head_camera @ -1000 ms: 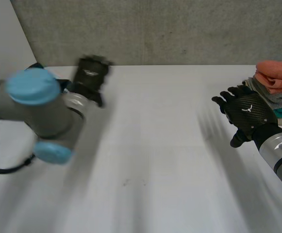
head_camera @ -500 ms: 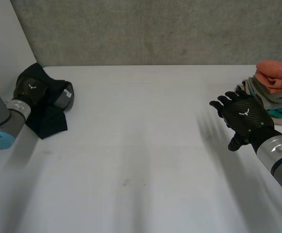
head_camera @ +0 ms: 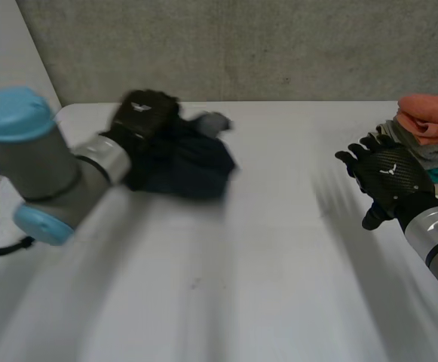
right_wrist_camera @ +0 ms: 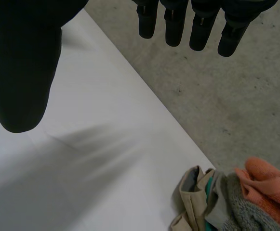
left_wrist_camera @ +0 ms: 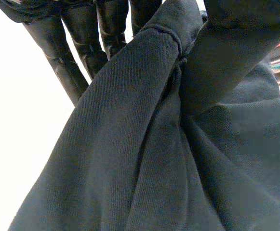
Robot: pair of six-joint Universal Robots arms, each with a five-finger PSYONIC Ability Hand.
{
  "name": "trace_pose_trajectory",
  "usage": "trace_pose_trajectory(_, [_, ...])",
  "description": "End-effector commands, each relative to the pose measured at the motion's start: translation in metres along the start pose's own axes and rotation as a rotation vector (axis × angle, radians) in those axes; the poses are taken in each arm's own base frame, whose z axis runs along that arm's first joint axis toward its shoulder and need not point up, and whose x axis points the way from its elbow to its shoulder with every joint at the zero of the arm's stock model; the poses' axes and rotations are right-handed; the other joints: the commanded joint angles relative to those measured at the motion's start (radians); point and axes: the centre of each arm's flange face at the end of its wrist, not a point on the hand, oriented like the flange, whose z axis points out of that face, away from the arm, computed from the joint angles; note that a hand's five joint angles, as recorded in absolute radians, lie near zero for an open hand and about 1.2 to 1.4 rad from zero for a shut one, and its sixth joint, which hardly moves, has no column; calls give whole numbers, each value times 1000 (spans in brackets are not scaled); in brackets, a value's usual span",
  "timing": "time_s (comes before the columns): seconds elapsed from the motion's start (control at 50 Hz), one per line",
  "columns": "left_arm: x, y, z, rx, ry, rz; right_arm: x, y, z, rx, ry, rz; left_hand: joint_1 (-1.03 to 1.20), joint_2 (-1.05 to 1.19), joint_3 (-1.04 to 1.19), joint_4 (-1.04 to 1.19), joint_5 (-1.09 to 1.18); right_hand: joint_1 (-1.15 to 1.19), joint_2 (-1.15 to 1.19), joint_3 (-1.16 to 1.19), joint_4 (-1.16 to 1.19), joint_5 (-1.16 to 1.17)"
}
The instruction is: Fold the laundry.
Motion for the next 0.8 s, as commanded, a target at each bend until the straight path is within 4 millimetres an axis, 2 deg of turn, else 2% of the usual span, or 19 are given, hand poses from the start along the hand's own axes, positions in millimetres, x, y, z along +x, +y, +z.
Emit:
trace_pose_trajectory(0.02, [124, 19, -26, -71, 288, -23, 4, 2, 0, -10, 18, 1, 356, 199, 207, 196, 298, -60, -37, -39, -39, -43])
trace_pose_trajectory(0.04, [133, 19, -30, -74, 311, -24, 6, 2, 1, -10, 23, 1, 356, 199, 207, 196, 298, -60, -37, -39, -39, -43])
trace_pose_trajectory(0.06, [147, 16, -37, -74, 348, -26, 7, 2, 1, -11, 26, 2, 119, -39, -31, -42, 60, -60, -37, -39, -39, -43])
trace_pose_trajectory(0.08, [150, 14, -39, -72, 356, -27, 9, 3, 1, -14, 30, 3, -26, -184, -176, -187, -85, -60, -37, -39, -39, -43])
trace_pose_trajectory(0.12, [151, 7, -43, -58, 356, -25, 12, 4, 2, -12, 38, 4, -291, -449, -441, -451, -349, -60, -37, -39, -39, -43])
trace_pose_trajectory(0.14, [147, -6, -47, -32, 342, -18, 13, 4, 2, -12, 38, 4, -463, -621, -613, -624, -522, -60, -37, -39, -39, -43])
trace_pose_trajectory(0.2, [142, -25, -52, 14, 327, -8, 14, 3, 3, -8, 43, 2, -865, -1023, -1015, -1026, -924, -60, -37, -39, -39, -43])
trace_pose_trajectory(0.26, [137, -30, -54, 19, 306, -3, 16, 1, 4, -7, 47, 3, -847, -1005, -996, -1007, -905, -60, -37, -39, -39, -43])
trace_pose_trajectory(0.32, [116, -36, -53, 18, 226, 1, 20, -3, 5, 1, 56, 3, -844, -1002, -993, -1004, -902, -60, -37, -39, -39, -43])
trace_pose_trajectory(0.34, [106, -38, -52, 19, 193, 1, 21, -5, 5, 4, 58, 6, -844, -1002, -993, -1004, -902, -60, -37, -39, -39, -43])
trace_pose_trajectory(0.36, [84, -44, -51, 26, 117, 9, 21, -8, 4, 7, 56, 11, -838, -996, -988, -998, -896, -60, -37, -39, -39, -43])
trace_pose_trajectory(0.4, [65, -46, -51, 22, 50, 13, 24, -18, 0, -5, 46, 62, -838, -996, -988, -998, -896, -60, -37, -39, -39, -43])
trace_pose_trajectory(0.42, [47, -49, -51, 23, -18, 19, 25, -20, -1, -12, 43, 85, -835, -993, -985, -995, -893, -60, -37, -39, -39, -43])
trace_pose_trajectory(0.48, [29, -51, -52, 19, -84, 21, 30, -31, -6, -73, 13, 242, -835, -993, -985, -995, -893, -60, -37, -39, -39, -43])
trace_pose_trajectory(0.58, [17, -41, -52, -27, -117, 20, 28, -44, -17, -183, -50, 487, -835, -993, -985, -995, -893, -60, -37, -39, -39, -43])
trace_pose_trajectory(0.62, [14, -33, -51, -58, -116, 20, 17, -46, -22, -233, -93, 574, -832, -990, -982, -993, -890, -60, -37, -39, -39, -43])
trace_pose_trajectory(0.68, [8, -5, -44, -135, -123, 48, 4, -46, -22, -247, -124, 613, -829, -987, -979, -990, -887, -60, -37, -39, -39, -43])
trace_pose_trajectory(0.72, [2, 19, -37, -194, -123, 94, -15, -50, -23, -234, -177, 630, -832, -990, -982, -992, -890, -60, -37, -39, -39, -43])
trace_pose_trajectory(0.8, [-3, 47, -22, -242, -85, 192, -54, -57, -24, -194, -267, 593, -835, -993, -985, -995, -893, -60, -37, -39, -39, -43])
